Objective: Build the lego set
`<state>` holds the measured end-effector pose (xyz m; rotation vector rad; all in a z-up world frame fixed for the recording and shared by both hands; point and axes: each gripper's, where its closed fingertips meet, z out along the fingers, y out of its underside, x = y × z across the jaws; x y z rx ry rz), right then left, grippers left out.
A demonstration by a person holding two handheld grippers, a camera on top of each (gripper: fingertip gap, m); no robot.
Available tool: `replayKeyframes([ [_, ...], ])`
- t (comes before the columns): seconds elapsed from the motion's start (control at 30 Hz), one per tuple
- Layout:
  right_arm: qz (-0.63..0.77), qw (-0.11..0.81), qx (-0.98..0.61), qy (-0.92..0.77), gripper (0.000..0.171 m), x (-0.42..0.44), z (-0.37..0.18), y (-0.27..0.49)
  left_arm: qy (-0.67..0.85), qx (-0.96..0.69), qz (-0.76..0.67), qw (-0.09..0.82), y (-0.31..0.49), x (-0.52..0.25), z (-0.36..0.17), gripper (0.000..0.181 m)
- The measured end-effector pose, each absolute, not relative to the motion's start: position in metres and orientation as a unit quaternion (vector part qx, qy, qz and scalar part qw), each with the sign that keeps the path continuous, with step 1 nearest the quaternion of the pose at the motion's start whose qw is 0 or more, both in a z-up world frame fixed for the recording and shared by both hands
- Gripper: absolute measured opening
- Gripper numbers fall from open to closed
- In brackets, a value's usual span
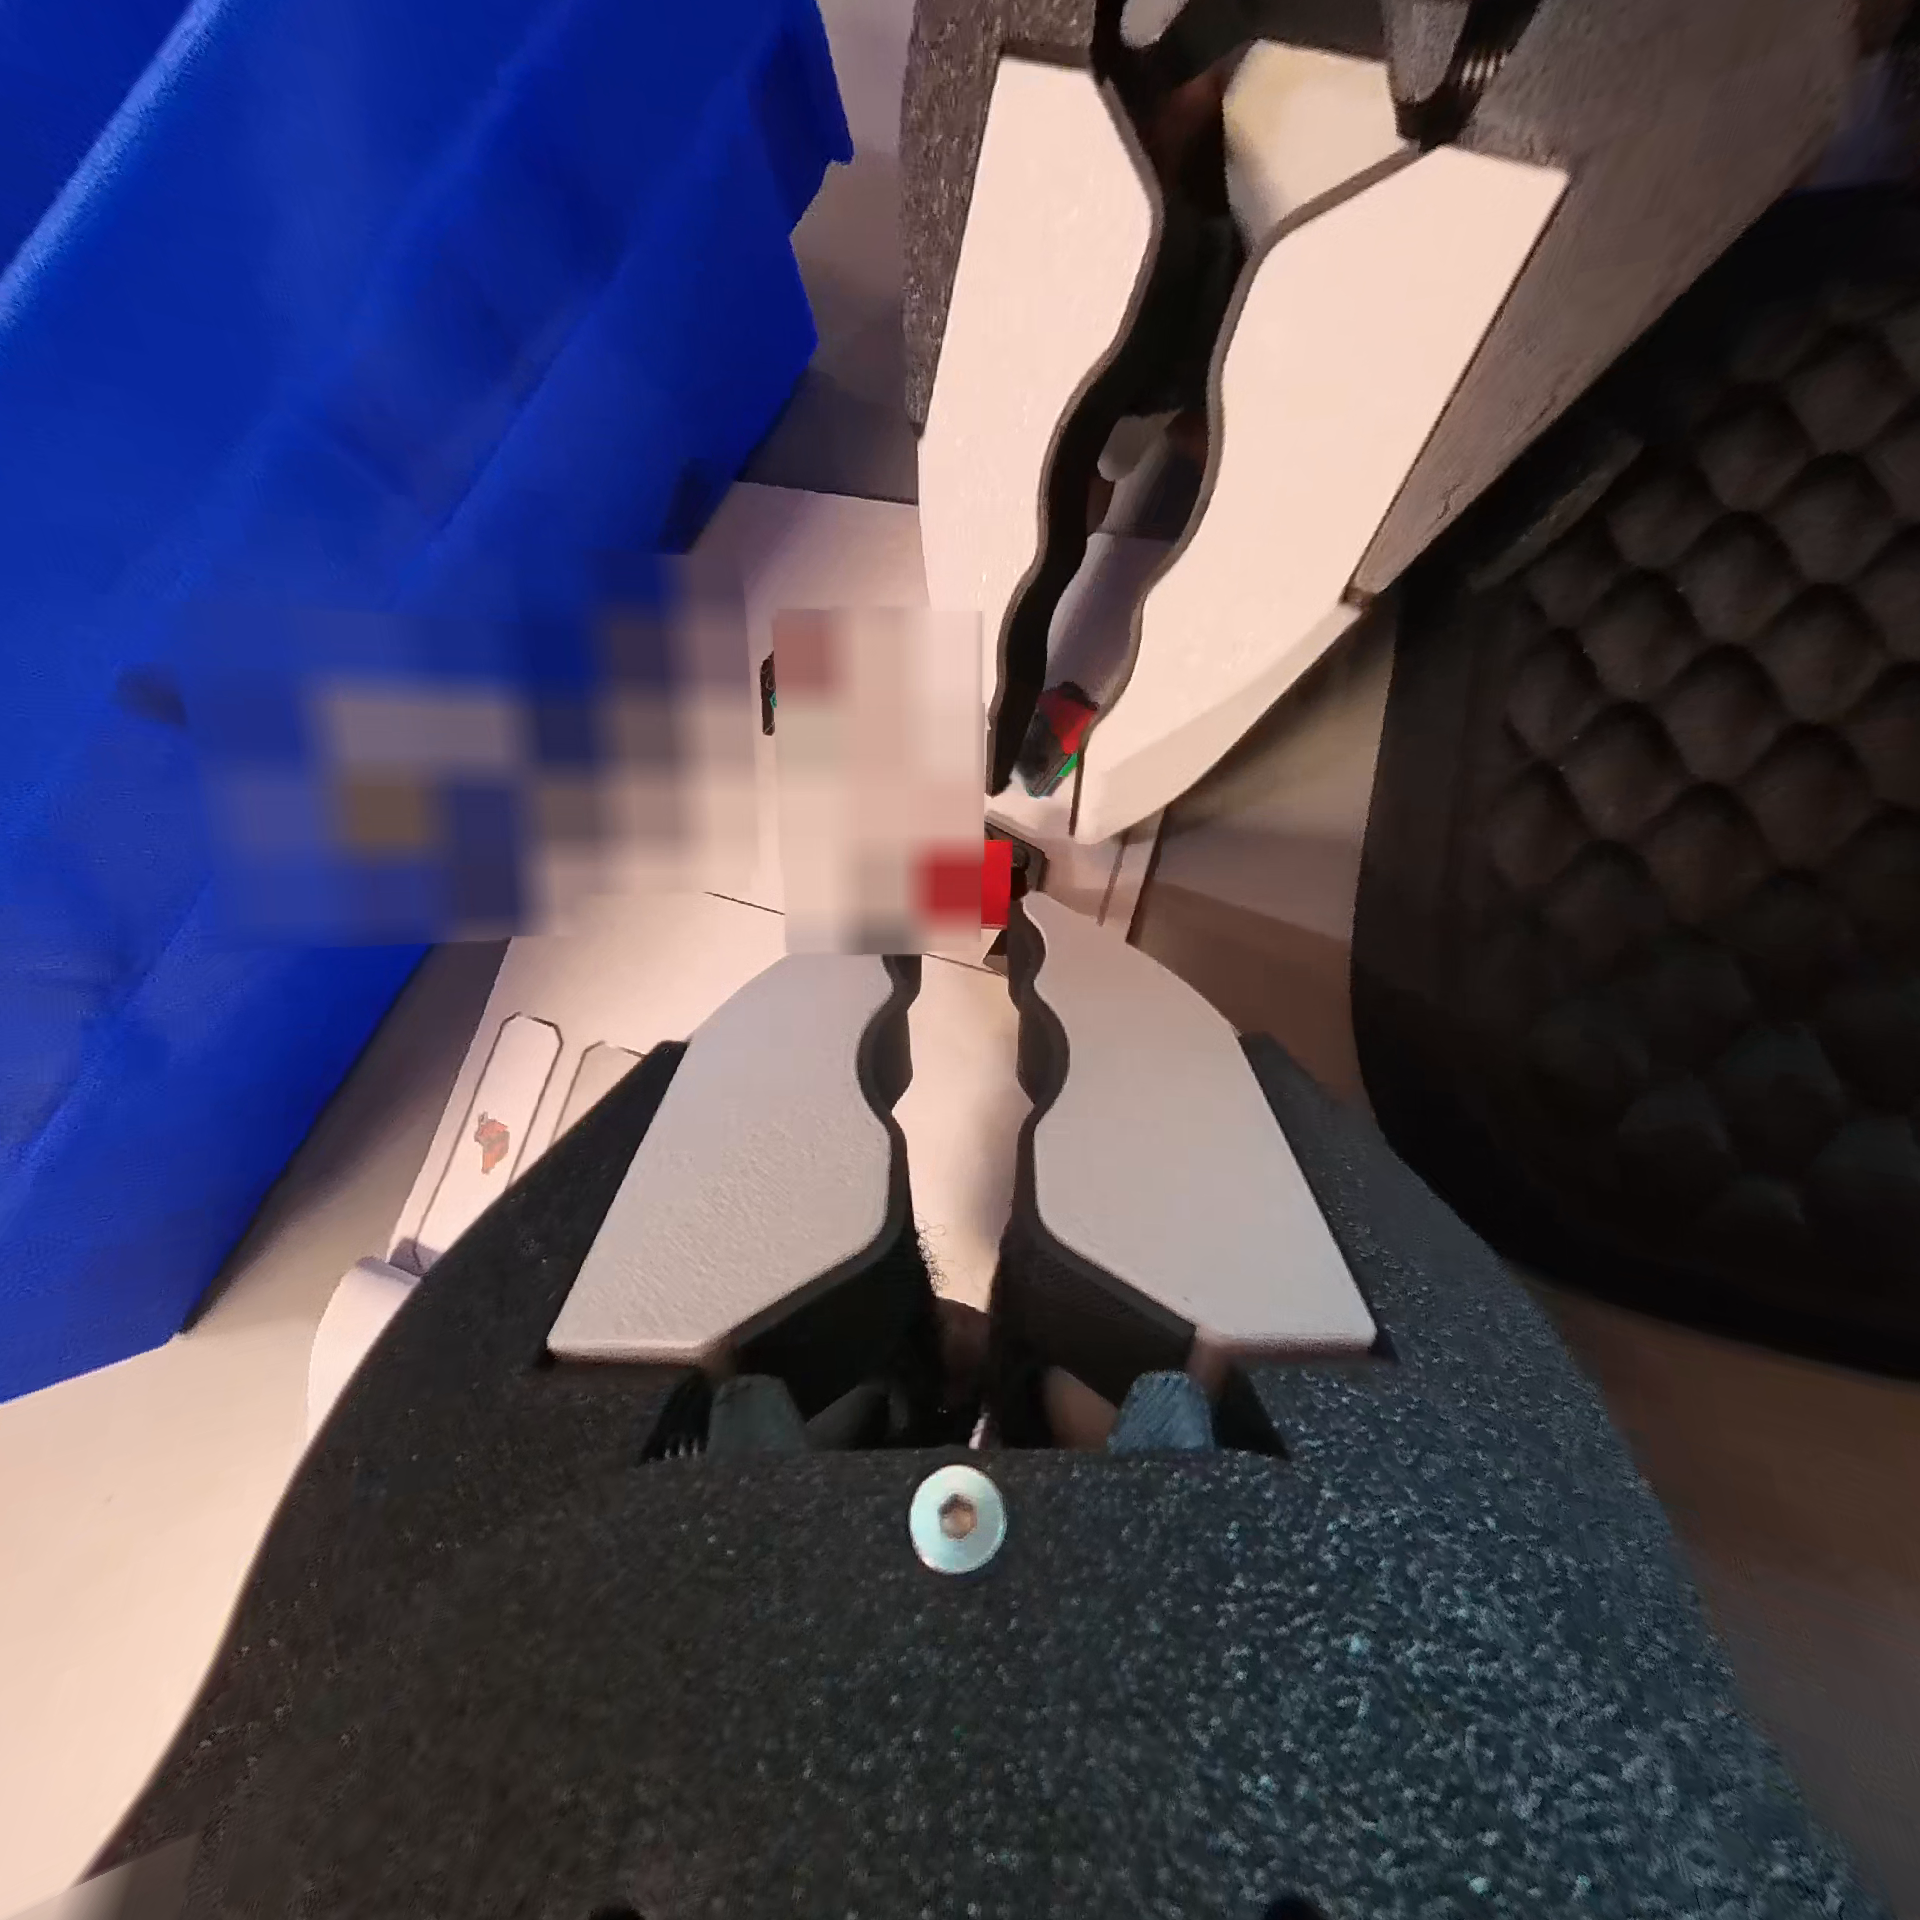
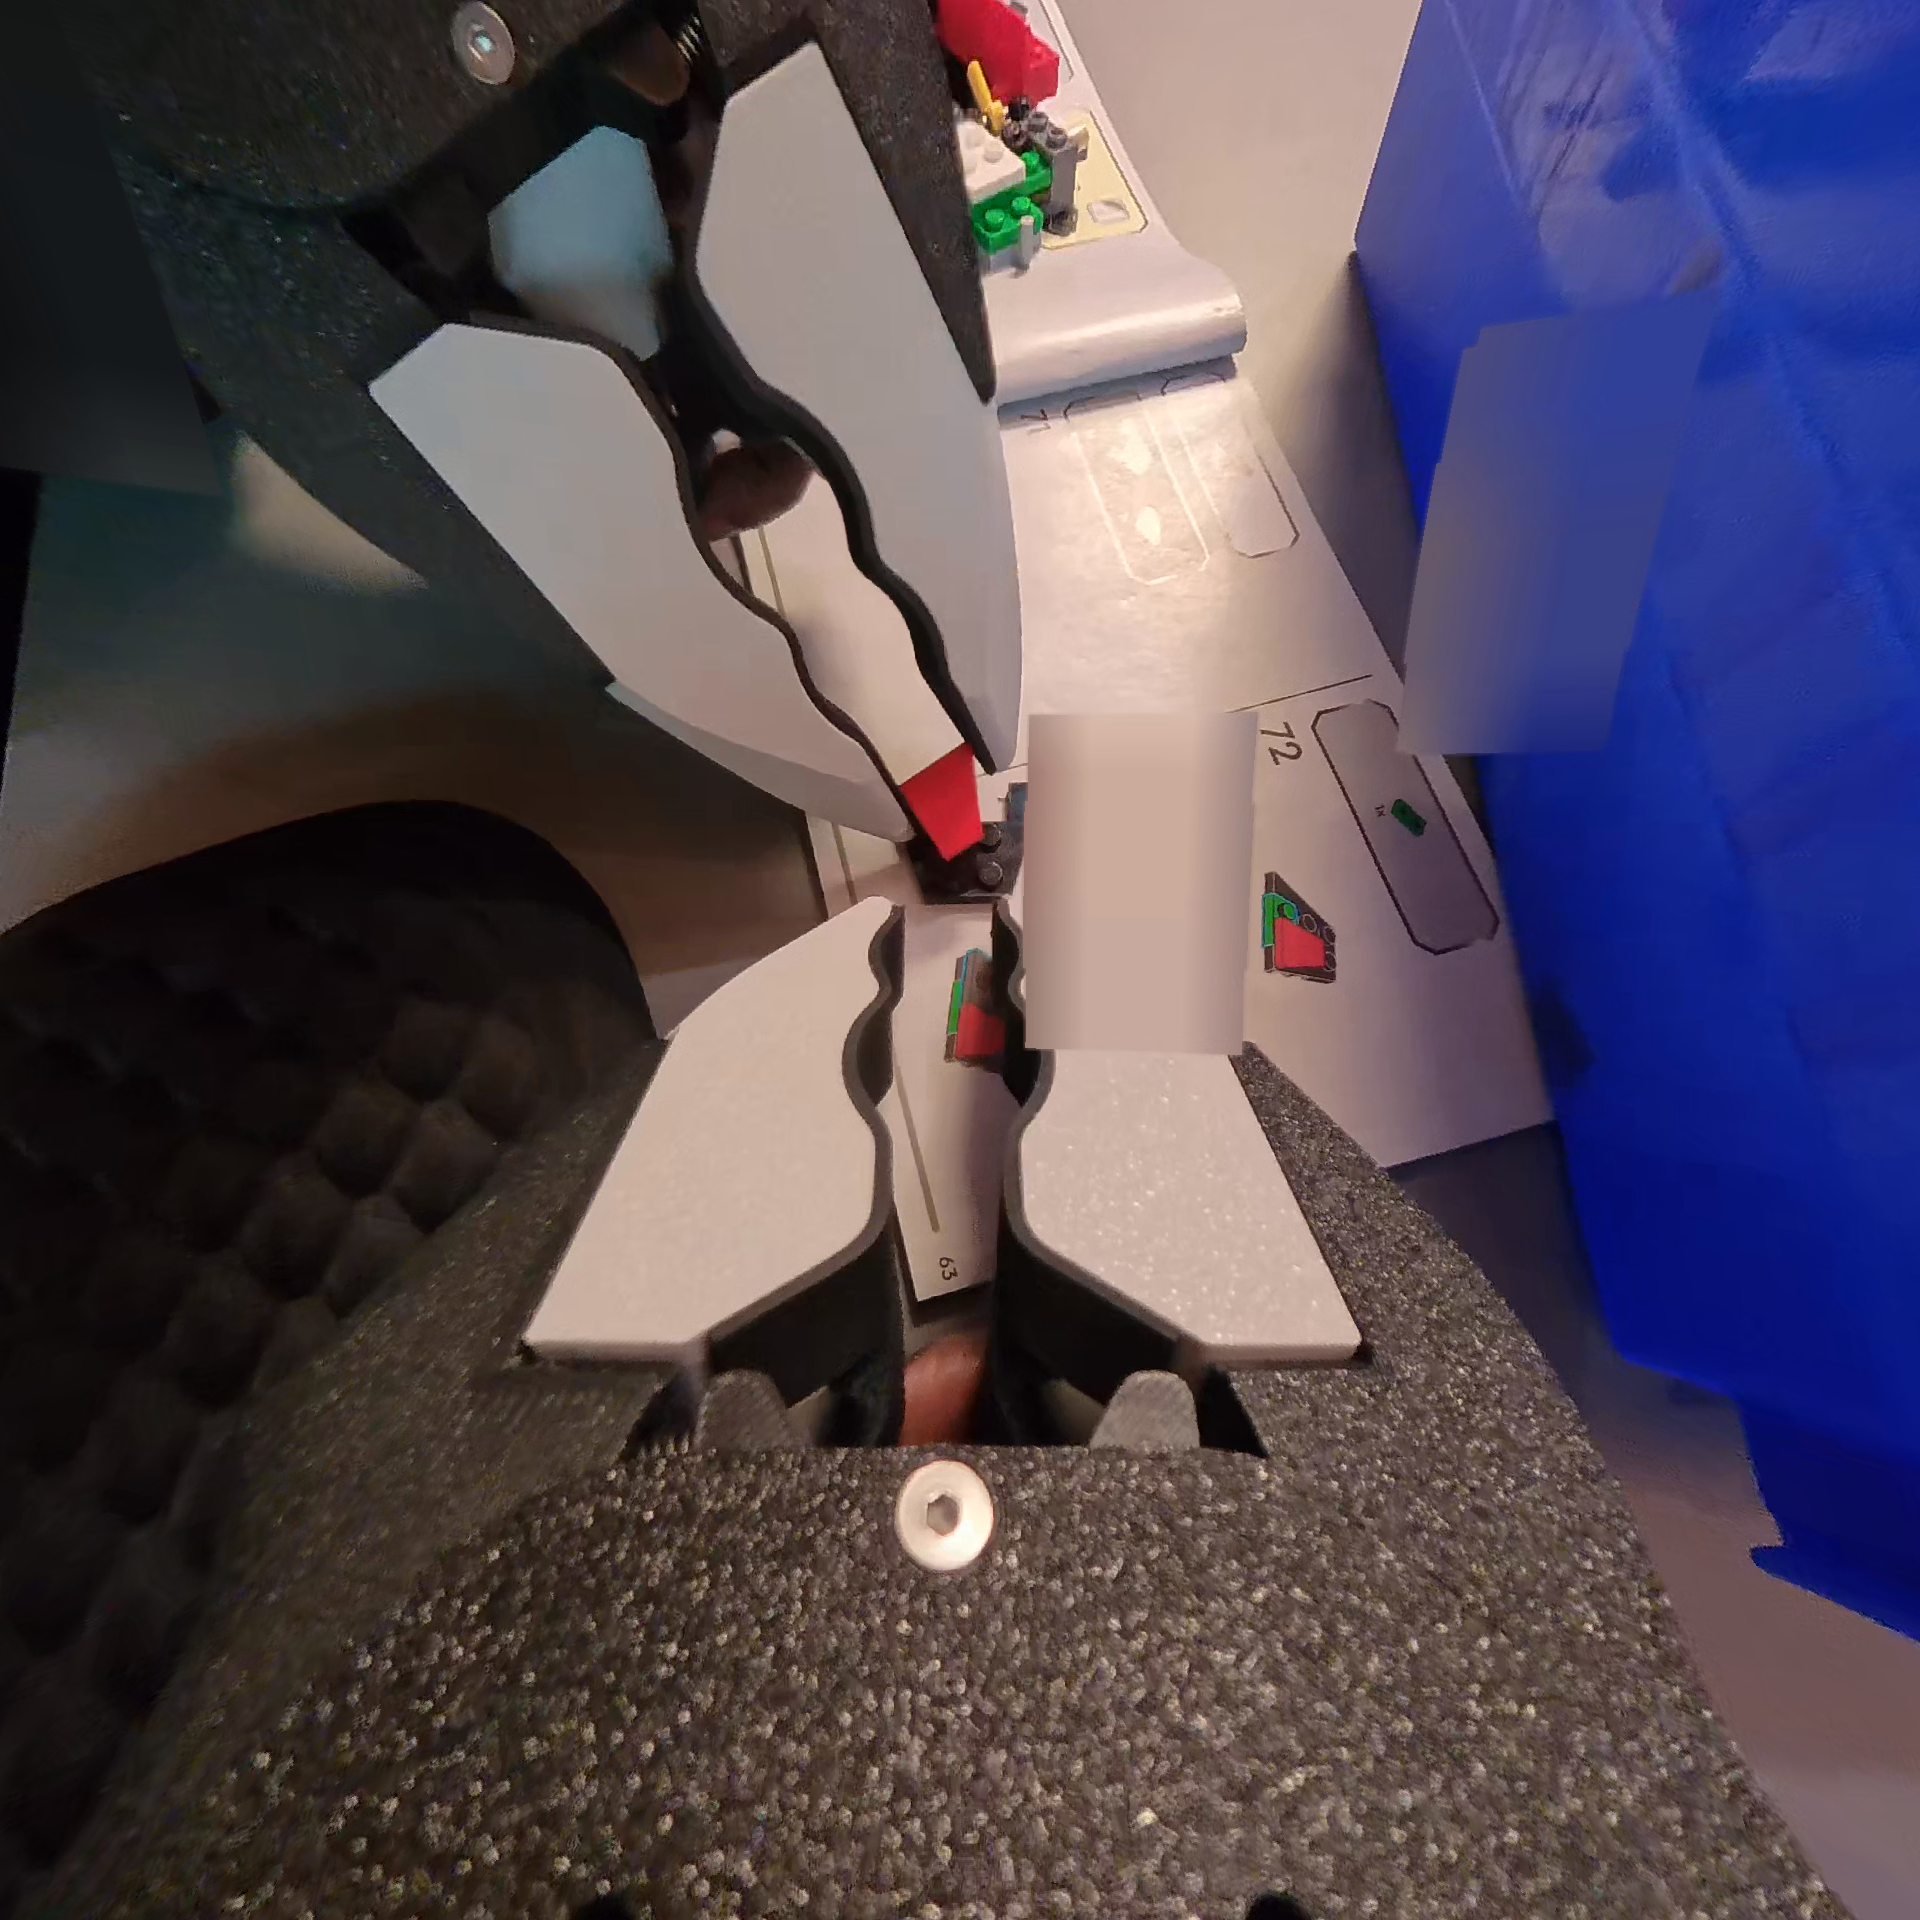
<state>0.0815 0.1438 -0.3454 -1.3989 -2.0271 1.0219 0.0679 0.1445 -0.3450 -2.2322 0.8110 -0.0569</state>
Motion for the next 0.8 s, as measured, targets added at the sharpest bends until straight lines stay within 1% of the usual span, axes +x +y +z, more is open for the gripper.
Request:
replayKeyframes([
  [0.27,0.39,0.252,-0.46,-0.756,0.015,0.076,-0.331,0.136,0.358,-0.852,-0.082,0.372,0.14,0.074,-0.334,0.015],
  [0.47,0.382,0.243,-0.413,-0.79,0.013,0.075,-0.325,0.13,0.369,-0.845,-0.082,0.379,0.136,0.077,-0.333,0.015],
  [0.5,0.38,0.241,-0.408,-0.794,0.011,0.075,-0.326,0.129,0.37,-0.845,-0.078,0.378,0.136,0.076,-0.333,0.016],
  [0.8,0.379,0.235,-0.414,-0.793,0.01,0.075,-0.328,0.129,0.37,-0.841,-0.086,0.384,0.136,0.076,-0.335,0.015],
])
